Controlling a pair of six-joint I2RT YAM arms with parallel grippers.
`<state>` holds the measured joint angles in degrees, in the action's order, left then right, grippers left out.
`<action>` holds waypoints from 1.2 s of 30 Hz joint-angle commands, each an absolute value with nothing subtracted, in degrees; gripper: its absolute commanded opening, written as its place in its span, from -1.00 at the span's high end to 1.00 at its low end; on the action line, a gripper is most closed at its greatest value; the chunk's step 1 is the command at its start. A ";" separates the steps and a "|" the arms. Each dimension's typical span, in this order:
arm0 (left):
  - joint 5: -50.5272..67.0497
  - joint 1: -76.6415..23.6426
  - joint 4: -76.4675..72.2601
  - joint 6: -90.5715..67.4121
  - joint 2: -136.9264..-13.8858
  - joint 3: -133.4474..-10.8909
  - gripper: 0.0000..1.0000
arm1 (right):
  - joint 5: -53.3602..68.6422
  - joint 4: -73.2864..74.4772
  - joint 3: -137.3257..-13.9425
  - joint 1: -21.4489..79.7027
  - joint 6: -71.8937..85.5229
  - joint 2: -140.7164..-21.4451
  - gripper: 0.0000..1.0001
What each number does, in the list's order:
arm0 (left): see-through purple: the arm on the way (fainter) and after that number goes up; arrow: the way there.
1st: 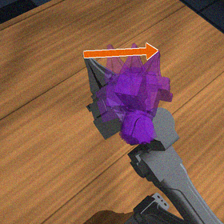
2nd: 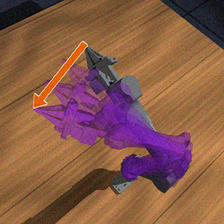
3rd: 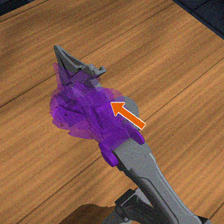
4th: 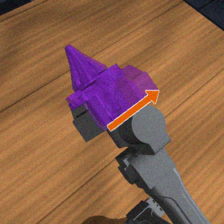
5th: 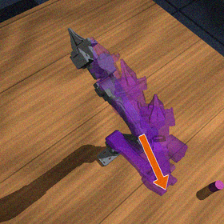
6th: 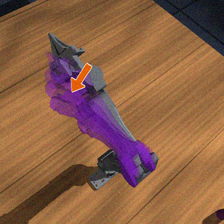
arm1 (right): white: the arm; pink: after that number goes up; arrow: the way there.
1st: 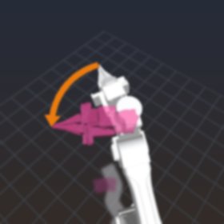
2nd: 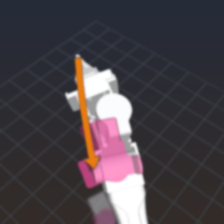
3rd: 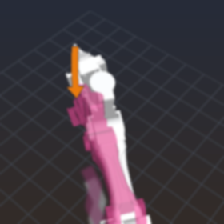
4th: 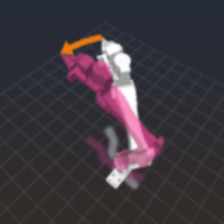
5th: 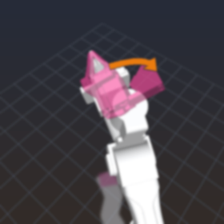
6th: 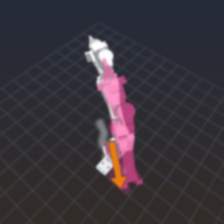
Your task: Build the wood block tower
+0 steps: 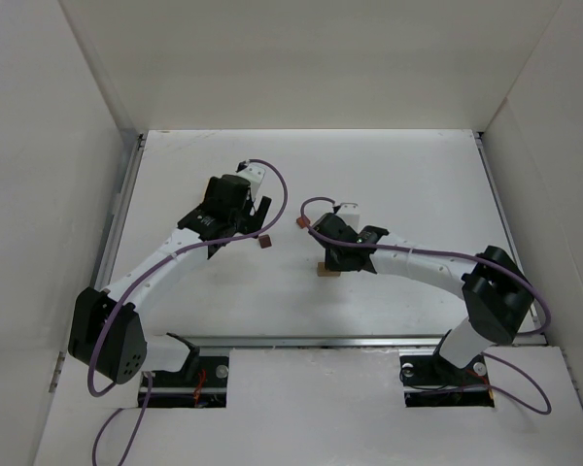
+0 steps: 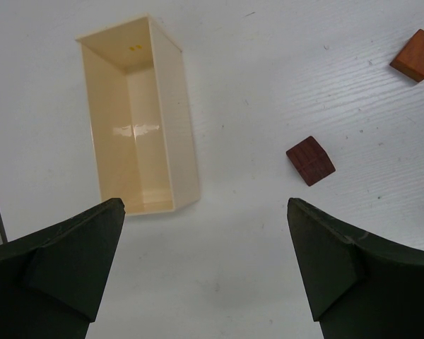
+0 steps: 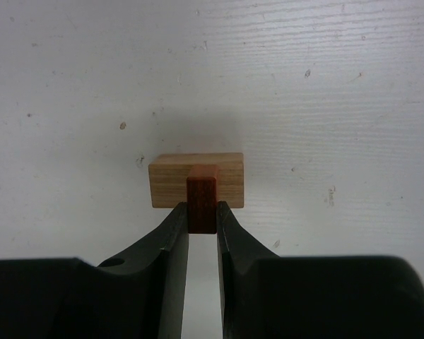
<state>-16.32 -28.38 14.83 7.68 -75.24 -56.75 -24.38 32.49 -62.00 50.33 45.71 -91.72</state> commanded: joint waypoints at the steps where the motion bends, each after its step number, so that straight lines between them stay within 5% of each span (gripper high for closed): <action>1: -16.96 -28.39 14.24 8.09 -74.62 -57.22 -1.00 | -25.14 31.29 -62.05 50.80 46.58 -91.32 1.00; 36: -15.38 -28.39 14.77 8.09 -75.67 -57.74 -1.00 | -25.66 31.29 -60.38 50.27 47.64 -90.62 0.88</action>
<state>-15.46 -28.38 15.03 7.70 -76.07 -56.75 -24.43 32.38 -60.20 50.33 46.81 -91.55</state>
